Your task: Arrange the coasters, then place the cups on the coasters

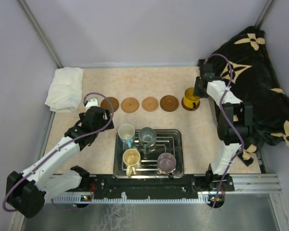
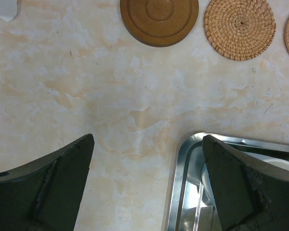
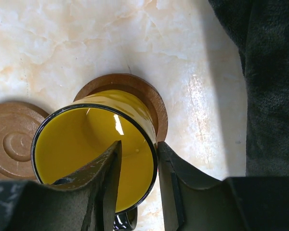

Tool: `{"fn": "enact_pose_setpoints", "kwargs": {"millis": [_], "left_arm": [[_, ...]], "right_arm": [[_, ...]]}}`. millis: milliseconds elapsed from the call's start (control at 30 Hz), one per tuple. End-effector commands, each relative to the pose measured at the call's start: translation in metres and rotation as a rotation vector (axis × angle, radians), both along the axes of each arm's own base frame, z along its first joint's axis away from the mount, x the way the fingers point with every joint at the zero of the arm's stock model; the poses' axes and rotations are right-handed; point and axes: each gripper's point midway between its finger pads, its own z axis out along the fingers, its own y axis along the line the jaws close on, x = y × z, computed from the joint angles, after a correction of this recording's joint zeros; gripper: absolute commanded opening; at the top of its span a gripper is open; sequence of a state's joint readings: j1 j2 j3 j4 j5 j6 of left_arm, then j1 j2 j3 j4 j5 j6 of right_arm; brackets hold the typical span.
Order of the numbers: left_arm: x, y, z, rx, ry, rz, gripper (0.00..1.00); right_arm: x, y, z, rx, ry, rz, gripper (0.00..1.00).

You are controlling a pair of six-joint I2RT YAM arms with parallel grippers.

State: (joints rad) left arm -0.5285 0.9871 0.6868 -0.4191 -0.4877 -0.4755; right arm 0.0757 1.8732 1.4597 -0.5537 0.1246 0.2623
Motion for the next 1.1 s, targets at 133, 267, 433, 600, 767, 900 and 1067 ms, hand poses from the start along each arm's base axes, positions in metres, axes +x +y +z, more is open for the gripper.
{"fn": "enact_pose_setpoints", "kwargs": {"millis": [133,267,433,600,767,900,1067], "left_arm": [[0.004,0.0,0.011,-0.006,-0.03,0.01,1.0],[0.003,0.001,0.013,-0.01,-0.032,0.01,1.0],[0.001,0.0,0.016,-0.023,-0.04,0.01,1.0],[-0.002,0.002,0.018,-0.028,-0.042,0.013,1.0],[-0.004,0.004,0.019,-0.024,-0.045,0.015,1.0],[-0.004,0.008,0.022,-0.013,-0.052,0.024,1.0],[-0.005,0.011,0.029,-0.008,-0.066,0.033,1.0]], "right_arm": [[0.009,0.002,0.058,0.011,-0.147,0.012,0.37],[-0.001,-0.002,0.065,0.0,-0.157,-0.001,0.38],[-0.012,-0.004,0.067,-0.007,-0.16,-0.008,0.38],[-0.025,-0.004,0.077,0.007,-0.185,-0.017,0.35],[-0.043,-0.008,0.106,-0.036,-0.285,-0.047,0.31],[-0.055,-0.012,0.148,-0.042,-0.431,-0.057,0.48],[-0.057,-0.005,0.208,0.067,-0.6,0.01,0.98]]}}
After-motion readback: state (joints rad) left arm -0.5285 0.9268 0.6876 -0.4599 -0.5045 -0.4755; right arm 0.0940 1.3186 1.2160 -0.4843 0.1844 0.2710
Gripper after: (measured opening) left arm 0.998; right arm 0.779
